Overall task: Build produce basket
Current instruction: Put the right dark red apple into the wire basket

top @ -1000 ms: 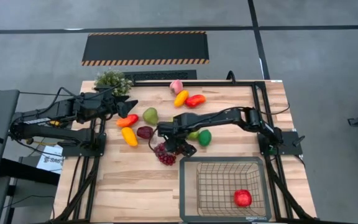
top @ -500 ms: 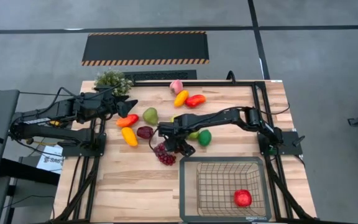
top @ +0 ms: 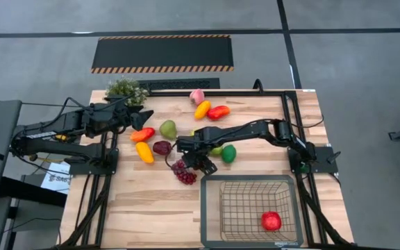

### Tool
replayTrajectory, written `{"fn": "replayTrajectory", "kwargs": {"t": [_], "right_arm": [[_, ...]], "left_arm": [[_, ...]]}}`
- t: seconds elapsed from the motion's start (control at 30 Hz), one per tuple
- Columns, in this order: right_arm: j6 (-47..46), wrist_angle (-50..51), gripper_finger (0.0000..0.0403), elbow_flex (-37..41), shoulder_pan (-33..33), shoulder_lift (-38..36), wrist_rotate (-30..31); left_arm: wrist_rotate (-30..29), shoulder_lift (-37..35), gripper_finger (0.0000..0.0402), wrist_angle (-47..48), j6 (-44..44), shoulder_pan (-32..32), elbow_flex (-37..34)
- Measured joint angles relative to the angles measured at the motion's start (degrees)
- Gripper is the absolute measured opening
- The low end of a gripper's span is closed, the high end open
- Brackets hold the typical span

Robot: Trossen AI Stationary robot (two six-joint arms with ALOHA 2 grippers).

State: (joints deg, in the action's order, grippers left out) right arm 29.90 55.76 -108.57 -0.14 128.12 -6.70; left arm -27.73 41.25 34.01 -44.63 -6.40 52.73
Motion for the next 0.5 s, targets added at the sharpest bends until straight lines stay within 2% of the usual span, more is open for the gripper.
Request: {"fn": "replayTrajectory", "kwargs": {"t": [0.27,0.5], "right_arm": [[-5.79,3.5,0.0291,-3.67,-1.67,-8.32,-0.13],[-17.51,9.19,0.0292,-4.27,-3.43,-22.22,-0.66]], "left_arm": [[0.02,0.0,0.0347,-0.03,-0.06,-0.01,0.0],[0.04,0.02,0.0347,-0.16,-0.08,-0.01,0.0]]}}
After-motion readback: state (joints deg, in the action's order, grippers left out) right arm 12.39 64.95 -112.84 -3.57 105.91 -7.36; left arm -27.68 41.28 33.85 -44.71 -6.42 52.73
